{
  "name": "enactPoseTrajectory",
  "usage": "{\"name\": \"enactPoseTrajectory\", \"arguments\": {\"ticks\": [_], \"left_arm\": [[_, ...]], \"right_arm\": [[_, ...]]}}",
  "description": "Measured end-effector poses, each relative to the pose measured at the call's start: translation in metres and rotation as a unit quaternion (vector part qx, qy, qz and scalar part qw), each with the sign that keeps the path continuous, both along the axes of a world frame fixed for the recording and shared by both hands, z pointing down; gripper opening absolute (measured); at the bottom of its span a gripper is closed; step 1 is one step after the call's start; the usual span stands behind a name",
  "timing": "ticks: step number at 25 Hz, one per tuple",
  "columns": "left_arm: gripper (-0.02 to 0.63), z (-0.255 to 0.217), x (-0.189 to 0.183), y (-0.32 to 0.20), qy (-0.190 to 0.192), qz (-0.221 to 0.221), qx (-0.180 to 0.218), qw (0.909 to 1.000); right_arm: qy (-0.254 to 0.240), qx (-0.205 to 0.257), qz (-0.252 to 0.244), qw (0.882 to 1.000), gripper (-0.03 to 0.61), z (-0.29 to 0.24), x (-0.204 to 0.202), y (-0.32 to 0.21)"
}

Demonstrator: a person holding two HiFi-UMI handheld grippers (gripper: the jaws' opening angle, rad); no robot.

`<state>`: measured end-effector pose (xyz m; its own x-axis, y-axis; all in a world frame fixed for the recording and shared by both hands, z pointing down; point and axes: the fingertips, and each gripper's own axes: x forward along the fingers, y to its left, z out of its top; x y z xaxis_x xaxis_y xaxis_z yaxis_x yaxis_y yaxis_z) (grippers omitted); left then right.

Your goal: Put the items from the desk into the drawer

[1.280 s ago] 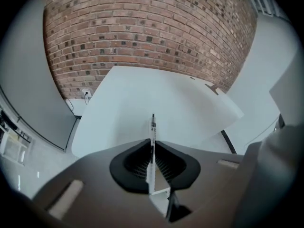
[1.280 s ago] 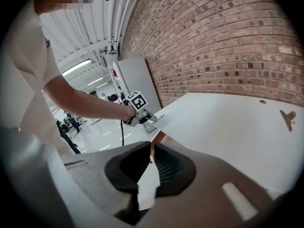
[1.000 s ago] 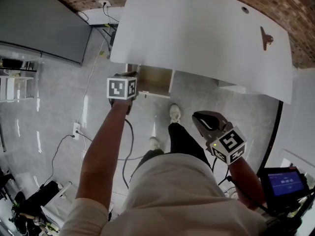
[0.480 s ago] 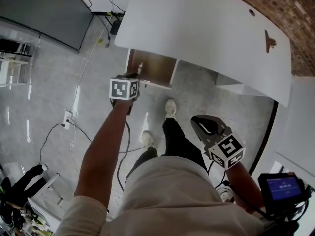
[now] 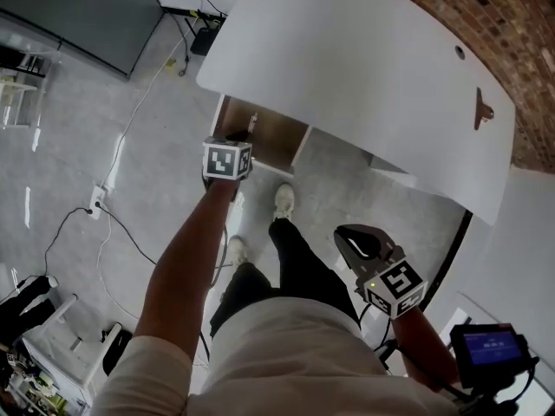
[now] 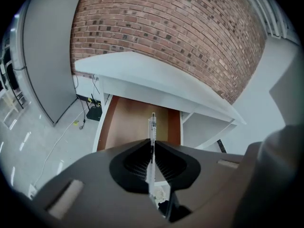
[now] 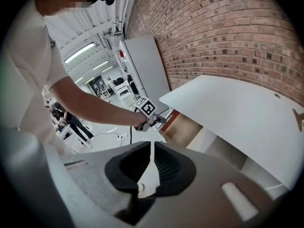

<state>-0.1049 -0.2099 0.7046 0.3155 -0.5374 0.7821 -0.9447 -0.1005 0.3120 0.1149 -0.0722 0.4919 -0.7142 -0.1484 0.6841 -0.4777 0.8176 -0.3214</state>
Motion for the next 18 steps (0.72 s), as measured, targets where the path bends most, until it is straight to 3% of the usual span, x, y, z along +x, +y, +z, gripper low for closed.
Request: {"name": "enactPoseTrajectory", "arguments": {"ticks": [9,14,18], "left_arm": [[0.032,0.056,-0.016,-0.047,0.022,-0.028,0.016,0.9992],[0.032,0.084,-0.009,-0.082,0.023,-0.041,0.007,0.9989],[0.032,0.118,-0.012,-0.087,0.033,-0.038,0.013,0.9987]], "right_arm": [[0.013,-0.015,-0.056,0.998,0.025,0.030,-0.023,-0.045],[0.020,-0.027,-0.076,0.997,0.025,0.049,-0.009,-0.083],[0.028,-0.033,-0.078,0.996,0.025,0.057,-0.016,-0.078]]}}
